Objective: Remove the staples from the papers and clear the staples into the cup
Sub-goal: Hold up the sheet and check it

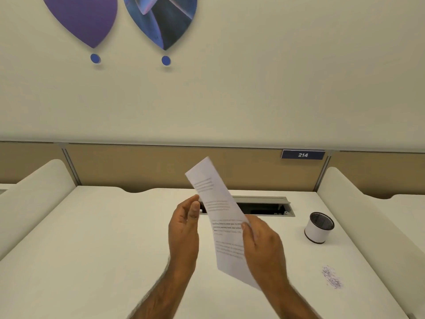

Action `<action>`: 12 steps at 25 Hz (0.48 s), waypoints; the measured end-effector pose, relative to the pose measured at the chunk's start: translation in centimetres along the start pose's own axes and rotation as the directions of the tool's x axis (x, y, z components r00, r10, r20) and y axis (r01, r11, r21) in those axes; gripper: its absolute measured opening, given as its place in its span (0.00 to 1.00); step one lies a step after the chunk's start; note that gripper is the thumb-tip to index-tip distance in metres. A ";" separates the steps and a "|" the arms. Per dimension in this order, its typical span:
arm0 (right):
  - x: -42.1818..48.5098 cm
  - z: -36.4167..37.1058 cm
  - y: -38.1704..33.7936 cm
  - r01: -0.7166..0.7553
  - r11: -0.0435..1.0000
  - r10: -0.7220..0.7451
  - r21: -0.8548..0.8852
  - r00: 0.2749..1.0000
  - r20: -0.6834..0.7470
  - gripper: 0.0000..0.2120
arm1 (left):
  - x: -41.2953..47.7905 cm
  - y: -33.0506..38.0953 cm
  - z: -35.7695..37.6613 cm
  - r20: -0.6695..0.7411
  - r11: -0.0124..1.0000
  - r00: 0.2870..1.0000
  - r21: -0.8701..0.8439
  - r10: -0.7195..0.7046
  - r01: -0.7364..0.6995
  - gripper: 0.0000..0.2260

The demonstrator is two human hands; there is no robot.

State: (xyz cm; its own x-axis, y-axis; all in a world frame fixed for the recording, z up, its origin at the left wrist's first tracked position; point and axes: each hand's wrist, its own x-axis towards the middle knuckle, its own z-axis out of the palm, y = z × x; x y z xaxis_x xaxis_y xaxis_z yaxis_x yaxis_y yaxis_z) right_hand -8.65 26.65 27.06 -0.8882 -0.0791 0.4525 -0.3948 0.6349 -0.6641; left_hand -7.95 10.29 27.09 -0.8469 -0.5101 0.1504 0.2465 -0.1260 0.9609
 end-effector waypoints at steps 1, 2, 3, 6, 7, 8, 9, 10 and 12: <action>0.3 -0.5 0.5 -0.067 0.987 0.061 0.149 0.997 0.046 0.09 | 0.3 -0.6 -0.8 -0.052 0.994 0.999 0.105 -0.006 0.012 0.16; 0.5 -1.1 0.7 -0.159 0.941 0.129 0.299 0.985 0.117 0.09 | 0.6 -1.0 -1.6 -0.088 0.982 0.996 0.184 -0.032 0.048 0.16; 0.7 -1.6 0.9 -0.261 0.867 0.197 0.424 0.962 0.189 0.09 | 0.7 -1.3 -2.3 -0.103 0.973 0.993 0.214 -0.063 0.084 0.17; 0.6 -2.3 1.8 -0.487 0.606 0.322 0.629 0.873 0.367 0.08 | 0.5 -2.0 -3.3 -0.043 0.982 0.983 0.040 -0.180 0.182 0.15; 0.4 -2.4 2.0 -0.530 0.542 0.334 0.653 0.848 0.411 0.09 | 0.2 -2.1 -3.3 0.012 0.974 0.974 -0.021 -0.225 0.225 0.14; 0.3 -2.4 2.2 -0.554 0.501 0.337 0.665 0.832 0.440 0.09 | -0.2 -2.0 -3.3 0.062 0.964 0.965 -0.049 -0.257 0.260 0.14; 0.2 -2.5 2.4 -0.567 0.480 0.338 0.670 0.824 0.455 0.09 | -0.7 -1.9 -3.2 0.099 0.956 0.954 -0.049 -0.282 0.288 0.14; 0.3 -2.6 2.7 -0.576 0.468 0.336 0.671 0.818 0.467 0.10 | -1.0 -1.8 -3.1 0.123 0.951 0.946 -0.041 -0.300 0.307 0.14; 0.4 -2.8 3.2 -0.595 0.461 0.310 0.658 0.803 0.509 0.10 | -1.5 -1.5 -3.0 0.142 0.947 0.939 -0.021 -0.314 0.320 0.14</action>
State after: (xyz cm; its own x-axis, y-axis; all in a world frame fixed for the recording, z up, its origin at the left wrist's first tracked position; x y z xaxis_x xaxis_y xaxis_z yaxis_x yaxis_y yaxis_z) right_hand -9.59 30.77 26.75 -0.9550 -0.2583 -0.1456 0.1924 -0.1661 -0.9672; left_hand -5.65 8.72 24.71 -0.9393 -0.3187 -0.1274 -0.0275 -0.3003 0.9535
